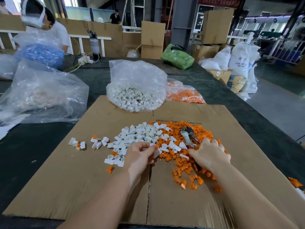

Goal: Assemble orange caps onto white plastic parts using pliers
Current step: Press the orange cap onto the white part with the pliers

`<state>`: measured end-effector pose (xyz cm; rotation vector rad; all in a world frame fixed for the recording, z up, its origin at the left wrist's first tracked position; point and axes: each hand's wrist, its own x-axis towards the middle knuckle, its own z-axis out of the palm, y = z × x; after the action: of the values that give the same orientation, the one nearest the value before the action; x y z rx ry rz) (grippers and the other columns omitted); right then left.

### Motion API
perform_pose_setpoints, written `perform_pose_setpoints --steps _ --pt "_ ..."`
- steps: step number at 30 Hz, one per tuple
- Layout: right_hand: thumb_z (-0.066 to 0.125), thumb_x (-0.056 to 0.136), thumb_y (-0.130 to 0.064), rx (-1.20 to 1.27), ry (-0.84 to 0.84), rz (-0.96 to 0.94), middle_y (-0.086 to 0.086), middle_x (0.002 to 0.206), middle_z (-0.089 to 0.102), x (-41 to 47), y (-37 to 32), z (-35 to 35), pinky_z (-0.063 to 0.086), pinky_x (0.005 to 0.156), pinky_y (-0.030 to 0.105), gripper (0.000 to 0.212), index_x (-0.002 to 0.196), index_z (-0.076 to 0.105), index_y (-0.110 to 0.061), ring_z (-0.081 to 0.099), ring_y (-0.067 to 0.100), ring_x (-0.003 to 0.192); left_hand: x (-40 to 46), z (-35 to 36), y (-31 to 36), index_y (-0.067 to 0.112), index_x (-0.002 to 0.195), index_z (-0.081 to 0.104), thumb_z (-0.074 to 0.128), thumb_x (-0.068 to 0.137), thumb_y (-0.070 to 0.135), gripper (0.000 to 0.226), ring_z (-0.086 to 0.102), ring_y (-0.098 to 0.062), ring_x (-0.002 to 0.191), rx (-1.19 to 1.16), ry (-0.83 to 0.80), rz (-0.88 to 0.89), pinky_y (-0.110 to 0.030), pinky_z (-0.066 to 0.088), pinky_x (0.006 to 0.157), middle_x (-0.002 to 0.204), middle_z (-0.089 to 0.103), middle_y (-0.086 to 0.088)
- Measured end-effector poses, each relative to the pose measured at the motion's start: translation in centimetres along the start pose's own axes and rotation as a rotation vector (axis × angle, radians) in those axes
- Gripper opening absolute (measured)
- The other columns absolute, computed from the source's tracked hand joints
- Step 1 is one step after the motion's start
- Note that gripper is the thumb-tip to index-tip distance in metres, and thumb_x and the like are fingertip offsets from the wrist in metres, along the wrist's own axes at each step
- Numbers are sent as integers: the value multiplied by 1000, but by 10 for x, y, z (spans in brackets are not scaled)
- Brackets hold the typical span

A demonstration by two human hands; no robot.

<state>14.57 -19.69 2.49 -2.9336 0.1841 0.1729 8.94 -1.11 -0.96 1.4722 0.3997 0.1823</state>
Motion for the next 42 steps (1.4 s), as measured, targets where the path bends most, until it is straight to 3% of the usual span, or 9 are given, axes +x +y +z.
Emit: perform_pose_setpoints --steps 7,11,17,25,32,37,42 --pt "57 74 -56 -43 -20 40 8 133 41 10 -2 2 31 102 53 61 121 51 -17 34 29 126 0 1 1 5 87 63 65 87 11 7 59 1 51 12 -8 8 -13 47 49 71 63 -6" --pt "59 70 -59 -9 -17 66 7 134 39 15 -1 5 30 102 53 64 118 53 -18 32 29 127 -1 1 1 9 82 63 64 88 11 6 59 -1 53 18 -12 17 -13 48 50 70 62 -5" --pt "54 74 -65 -26 7 68 9 142 34 18 -4 7 30 102 51 80 135 41 -15 29 30 132 -1 2 2 10 80 63 65 88 11 8 59 -6 59 26 -7 14 -13 48 50 70 63 -5" --pt "56 76 -60 -35 13 20 8 136 38 15 -1 6 32 100 50 63 122 49 -18 33 29 127 0 4 1 15 82 64 66 87 15 5 61 0 57 75 10 30 -12 47 49 72 65 -2" --pt "55 74 -66 -38 67 35 8 141 35 20 -4 15 31 100 49 80 133 39 -15 31 29 130 0 4 0 15 83 65 66 87 16 5 60 2 57 100 14 29 -12 48 51 70 65 0" --pt "49 84 -55 -33 155 17 9 130 45 23 -1 13 33 97 46 58 120 43 -11 39 29 122 0 3 0 12 85 64 65 88 15 4 60 -3 61 98 6 24 -13 48 52 71 64 -1" --pt "47 89 -45 15 194 -158 6 107 56 12 1 -16 45 83 38 35 103 47 -14 51 24 101 -1 3 6 2 84 63 65 88 11 10 53 -7 53 -20 -31 -19 -14 42 48 65 60 -5"
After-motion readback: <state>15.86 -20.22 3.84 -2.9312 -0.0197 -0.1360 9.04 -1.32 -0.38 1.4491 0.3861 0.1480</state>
